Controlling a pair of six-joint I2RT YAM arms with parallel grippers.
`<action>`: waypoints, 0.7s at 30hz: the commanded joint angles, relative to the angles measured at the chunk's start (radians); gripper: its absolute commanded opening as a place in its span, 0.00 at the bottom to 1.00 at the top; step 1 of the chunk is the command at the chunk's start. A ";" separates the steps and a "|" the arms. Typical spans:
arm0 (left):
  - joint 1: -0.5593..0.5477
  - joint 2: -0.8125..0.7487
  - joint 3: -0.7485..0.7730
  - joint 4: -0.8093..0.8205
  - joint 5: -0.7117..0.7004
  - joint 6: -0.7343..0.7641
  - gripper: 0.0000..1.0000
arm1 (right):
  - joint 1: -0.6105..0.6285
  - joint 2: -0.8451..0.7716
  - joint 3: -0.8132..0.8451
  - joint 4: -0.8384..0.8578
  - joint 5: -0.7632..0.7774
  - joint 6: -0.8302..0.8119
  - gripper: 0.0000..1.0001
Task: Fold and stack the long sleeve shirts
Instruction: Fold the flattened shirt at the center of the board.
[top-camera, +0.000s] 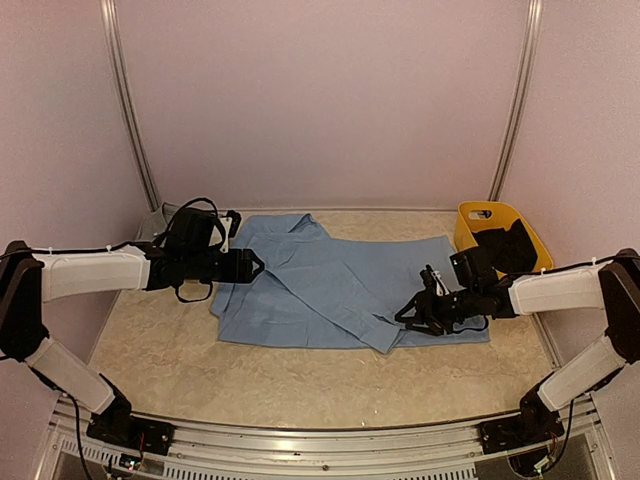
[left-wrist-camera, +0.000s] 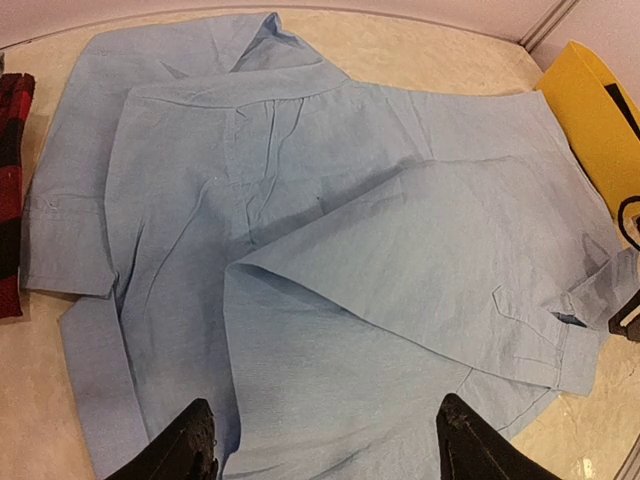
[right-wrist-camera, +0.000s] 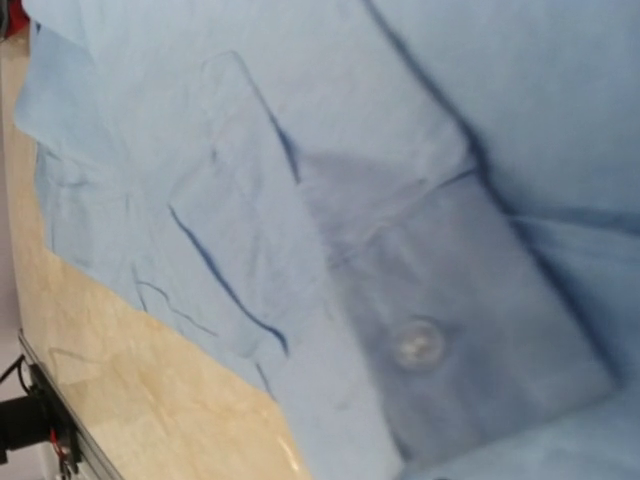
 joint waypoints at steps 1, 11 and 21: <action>-0.008 0.004 0.026 0.013 0.009 0.010 0.71 | 0.047 0.033 0.002 0.061 0.071 0.046 0.42; -0.012 -0.010 0.024 0.002 -0.002 0.011 0.71 | 0.093 0.081 0.030 0.021 0.170 0.015 0.41; -0.012 0.004 0.030 0.002 -0.001 0.011 0.71 | 0.121 0.111 0.020 0.064 0.146 0.036 0.33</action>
